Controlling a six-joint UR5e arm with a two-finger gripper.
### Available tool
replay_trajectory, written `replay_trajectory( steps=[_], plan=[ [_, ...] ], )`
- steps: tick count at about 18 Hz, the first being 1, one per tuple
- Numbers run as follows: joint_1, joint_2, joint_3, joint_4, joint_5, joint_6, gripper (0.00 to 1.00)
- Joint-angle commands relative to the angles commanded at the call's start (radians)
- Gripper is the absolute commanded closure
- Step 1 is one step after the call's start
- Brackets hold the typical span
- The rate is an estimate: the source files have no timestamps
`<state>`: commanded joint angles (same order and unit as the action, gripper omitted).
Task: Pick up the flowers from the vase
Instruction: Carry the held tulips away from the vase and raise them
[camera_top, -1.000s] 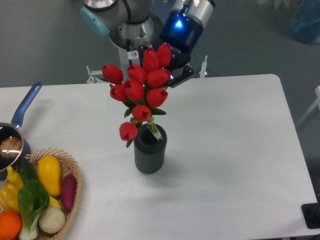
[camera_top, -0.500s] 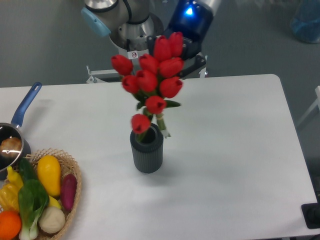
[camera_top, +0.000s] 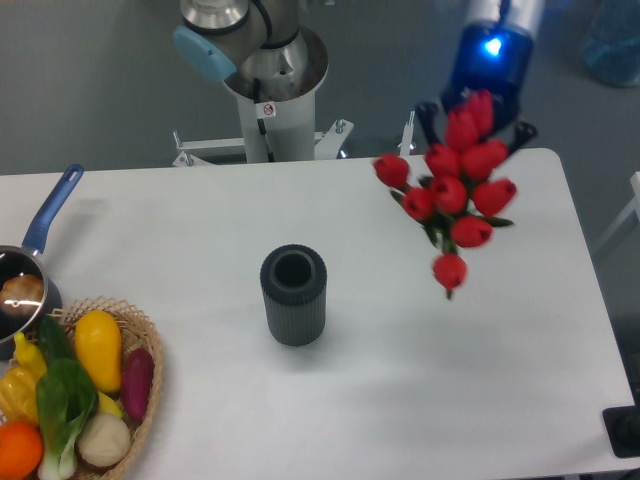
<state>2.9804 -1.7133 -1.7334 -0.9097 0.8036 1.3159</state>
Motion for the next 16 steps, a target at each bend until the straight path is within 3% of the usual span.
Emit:
replay_trajectory(
  steps=[4, 10, 16],
  plan=[
    [-0.006, -0.067, 0.038, -0.005, 0.288, 0.080, 1.00],
    [-0.009, -0.160, 0.072, -0.006, 0.466, 0.121, 0.97],
    [-0.055, -0.178, 0.109, -0.040, 0.649, 0.178, 0.95]
  ],
)
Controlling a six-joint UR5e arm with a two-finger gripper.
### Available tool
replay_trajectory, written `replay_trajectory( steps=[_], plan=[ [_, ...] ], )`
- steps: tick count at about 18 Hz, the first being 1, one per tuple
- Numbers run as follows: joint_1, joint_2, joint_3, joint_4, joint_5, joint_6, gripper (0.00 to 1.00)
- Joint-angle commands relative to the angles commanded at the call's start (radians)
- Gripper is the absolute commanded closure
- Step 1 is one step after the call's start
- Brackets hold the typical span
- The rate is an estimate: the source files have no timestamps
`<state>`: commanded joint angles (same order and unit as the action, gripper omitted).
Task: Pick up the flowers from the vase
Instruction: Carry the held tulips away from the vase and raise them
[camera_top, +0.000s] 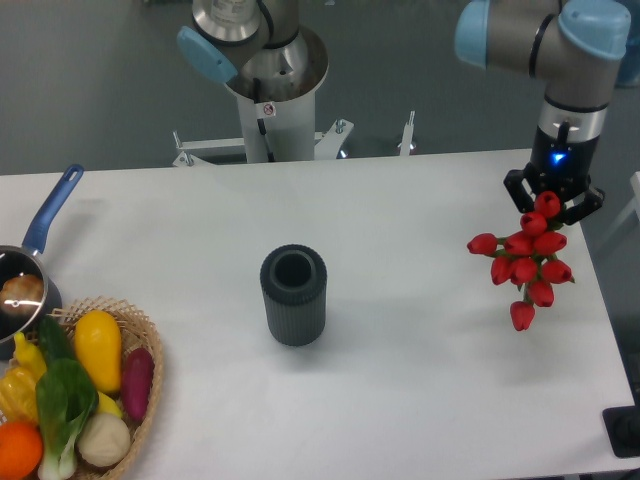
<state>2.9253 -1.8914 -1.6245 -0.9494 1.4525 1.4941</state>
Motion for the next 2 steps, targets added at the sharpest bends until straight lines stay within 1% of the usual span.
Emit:
replay_trajectory(
  steps=[2],
  plan=[
    [-0.017, -0.009, 0.023, -0.034, 0.047, 0.000, 0.96]
  ],
)
